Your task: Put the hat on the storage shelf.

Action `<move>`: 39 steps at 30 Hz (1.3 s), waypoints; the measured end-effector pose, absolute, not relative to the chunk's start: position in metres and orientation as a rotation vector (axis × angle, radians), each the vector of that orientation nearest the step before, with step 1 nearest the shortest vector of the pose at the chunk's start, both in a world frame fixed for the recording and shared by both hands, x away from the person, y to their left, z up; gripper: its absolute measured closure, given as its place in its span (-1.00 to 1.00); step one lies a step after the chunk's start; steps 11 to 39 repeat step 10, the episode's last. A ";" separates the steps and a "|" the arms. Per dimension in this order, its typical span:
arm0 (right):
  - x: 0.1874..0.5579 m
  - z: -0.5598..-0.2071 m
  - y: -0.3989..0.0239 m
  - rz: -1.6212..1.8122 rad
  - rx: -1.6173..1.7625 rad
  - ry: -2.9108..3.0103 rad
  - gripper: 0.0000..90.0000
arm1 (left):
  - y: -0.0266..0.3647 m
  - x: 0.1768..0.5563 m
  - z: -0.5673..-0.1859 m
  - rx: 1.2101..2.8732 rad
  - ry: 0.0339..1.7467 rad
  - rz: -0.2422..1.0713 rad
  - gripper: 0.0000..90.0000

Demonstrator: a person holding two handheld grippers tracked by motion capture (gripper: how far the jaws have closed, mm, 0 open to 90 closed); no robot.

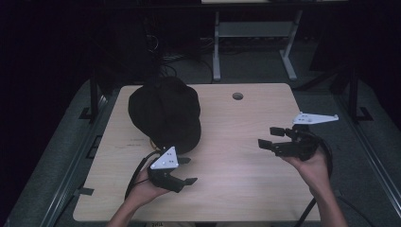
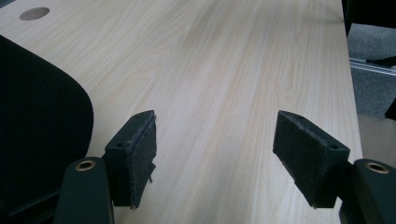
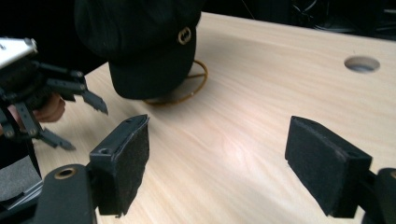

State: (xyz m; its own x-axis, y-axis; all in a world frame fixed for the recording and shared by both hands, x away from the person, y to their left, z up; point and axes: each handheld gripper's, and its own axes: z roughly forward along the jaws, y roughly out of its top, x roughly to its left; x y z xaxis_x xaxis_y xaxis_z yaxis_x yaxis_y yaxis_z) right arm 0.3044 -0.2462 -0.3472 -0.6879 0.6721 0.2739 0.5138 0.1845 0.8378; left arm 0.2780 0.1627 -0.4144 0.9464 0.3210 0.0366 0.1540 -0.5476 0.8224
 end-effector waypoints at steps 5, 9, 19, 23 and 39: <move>0.288 -0.367 -0.257 1.492 1.204 2.289 -0.53 | 0.162 0.278 -0.414 2.160 0.338 0.223 -0.34; 0.277 -0.378 -0.261 1.471 1.216 2.289 -0.55 | 0.162 0.277 -0.412 2.157 0.340 0.226 -0.33; 0.271 -0.383 -0.262 1.462 1.214 2.285 -0.55 | 0.162 0.277 -0.412 2.162 0.334 0.233 -0.33; 0.271 -0.383 -0.262 1.462 1.214 2.285 -0.55 | 0.162 0.277 -0.412 2.162 0.334 0.233 -0.33; 0.271 -0.383 -0.262 1.462 1.214 2.285 -0.55 | 0.162 0.277 -0.412 2.162 0.334 0.233 -0.33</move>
